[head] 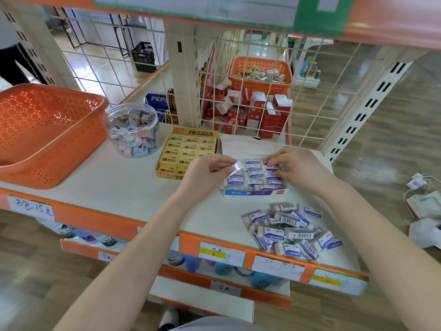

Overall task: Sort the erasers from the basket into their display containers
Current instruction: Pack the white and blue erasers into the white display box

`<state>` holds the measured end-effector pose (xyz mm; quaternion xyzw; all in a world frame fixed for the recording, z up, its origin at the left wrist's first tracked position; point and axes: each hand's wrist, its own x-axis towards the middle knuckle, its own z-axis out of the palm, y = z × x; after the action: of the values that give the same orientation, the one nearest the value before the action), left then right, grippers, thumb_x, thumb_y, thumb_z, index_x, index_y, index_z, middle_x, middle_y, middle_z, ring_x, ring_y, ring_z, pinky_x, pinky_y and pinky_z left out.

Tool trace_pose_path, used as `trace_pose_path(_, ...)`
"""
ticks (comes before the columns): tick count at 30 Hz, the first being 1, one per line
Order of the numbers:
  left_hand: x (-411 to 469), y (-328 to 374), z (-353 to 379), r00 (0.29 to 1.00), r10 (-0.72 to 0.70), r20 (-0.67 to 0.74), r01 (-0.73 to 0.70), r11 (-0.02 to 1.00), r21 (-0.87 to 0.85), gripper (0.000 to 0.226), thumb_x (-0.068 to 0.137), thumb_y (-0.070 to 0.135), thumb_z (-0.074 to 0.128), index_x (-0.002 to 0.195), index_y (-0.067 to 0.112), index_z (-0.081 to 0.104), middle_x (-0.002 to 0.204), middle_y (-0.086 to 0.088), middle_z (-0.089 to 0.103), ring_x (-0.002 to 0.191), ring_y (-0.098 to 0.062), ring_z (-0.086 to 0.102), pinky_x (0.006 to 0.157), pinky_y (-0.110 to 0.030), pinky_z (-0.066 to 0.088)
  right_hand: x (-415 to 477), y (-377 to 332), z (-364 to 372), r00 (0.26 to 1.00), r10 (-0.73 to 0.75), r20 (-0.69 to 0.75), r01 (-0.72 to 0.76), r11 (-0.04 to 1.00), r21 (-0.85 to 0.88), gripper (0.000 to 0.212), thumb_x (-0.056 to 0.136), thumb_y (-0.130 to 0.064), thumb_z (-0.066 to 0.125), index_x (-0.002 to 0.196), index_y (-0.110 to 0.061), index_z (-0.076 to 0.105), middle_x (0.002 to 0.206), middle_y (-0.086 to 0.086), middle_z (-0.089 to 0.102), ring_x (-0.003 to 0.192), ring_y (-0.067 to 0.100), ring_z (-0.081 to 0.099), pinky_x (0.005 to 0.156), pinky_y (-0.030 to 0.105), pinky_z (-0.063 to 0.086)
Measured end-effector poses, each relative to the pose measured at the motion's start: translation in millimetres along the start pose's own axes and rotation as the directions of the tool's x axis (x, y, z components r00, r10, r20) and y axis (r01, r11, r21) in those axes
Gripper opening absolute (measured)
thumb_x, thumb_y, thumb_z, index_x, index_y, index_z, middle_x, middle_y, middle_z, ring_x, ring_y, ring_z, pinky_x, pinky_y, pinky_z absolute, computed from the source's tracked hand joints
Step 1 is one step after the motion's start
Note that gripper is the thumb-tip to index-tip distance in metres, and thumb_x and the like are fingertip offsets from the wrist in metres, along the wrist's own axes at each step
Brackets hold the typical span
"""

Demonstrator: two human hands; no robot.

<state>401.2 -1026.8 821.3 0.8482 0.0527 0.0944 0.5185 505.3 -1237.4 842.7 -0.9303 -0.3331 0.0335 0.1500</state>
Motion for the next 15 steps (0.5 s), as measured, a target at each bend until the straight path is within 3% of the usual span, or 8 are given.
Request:
trace_pose_path(5, 0.9, 0.0, 1.1, 1.000, 0.002, -0.005, -0.002, 1.000, -0.002, 0.022, 0.087, 0.018, 0.067, 0.109, 0.018, 0.069, 0.094, 0.011, 0.069, 0.088, 0.005, 0.063, 0.078, -0.004, 0.046, 2.5, -3.8, 11.5, 0.998, -0.012, -0.057, 0.007, 0.997, -0.083, 0.016, 0.084, -0.010, 0.065, 0.099, -0.011, 0.072, 0.104, 0.003, 0.063, 0.099, 0.020, 0.056, 0.087, 0.025, 0.039)
trace_pose_path(15, 0.0, 0.2, -0.2, 1.000, -0.015, 0.005, 0.015, 1.000, -0.015, 0.021, 0.087, 0.018, 0.067, 0.108, 0.019, 0.069, 0.096, 0.009, 0.070, 0.088, 0.002, 0.065, 0.077, -0.004, 0.046, 1.1, -8.0, 4.7, 0.999, -0.014, -0.046, 0.010, 0.997, -0.072, 0.022, 0.084, -0.018, 0.068, 0.106, -0.014, 0.070, 0.106, 0.002, 0.063, 0.101, 0.019, 0.055, 0.082, 0.018, 0.031)
